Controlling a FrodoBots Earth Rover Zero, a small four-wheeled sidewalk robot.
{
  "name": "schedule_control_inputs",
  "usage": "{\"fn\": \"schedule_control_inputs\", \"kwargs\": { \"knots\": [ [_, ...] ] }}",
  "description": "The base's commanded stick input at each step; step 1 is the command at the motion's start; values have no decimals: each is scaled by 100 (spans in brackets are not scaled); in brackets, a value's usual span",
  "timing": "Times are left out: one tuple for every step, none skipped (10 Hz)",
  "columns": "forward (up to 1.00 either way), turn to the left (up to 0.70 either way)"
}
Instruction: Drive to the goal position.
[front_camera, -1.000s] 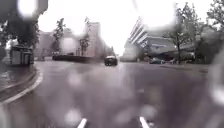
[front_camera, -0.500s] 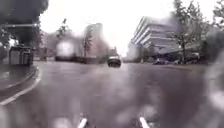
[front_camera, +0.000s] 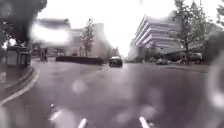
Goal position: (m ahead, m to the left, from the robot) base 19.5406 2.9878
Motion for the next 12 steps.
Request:
{"fn": "schedule_control_inputs", "kwargs": {
  "knots": [
    [70,0],
    [70,0],
    [70,0],
    [70,0],
    [70,0],
    [70,0],
    [70,0],
    [70,0],
    [70,0],
    [70,0],
    [70,3],
    [70,14]
  ]
}}
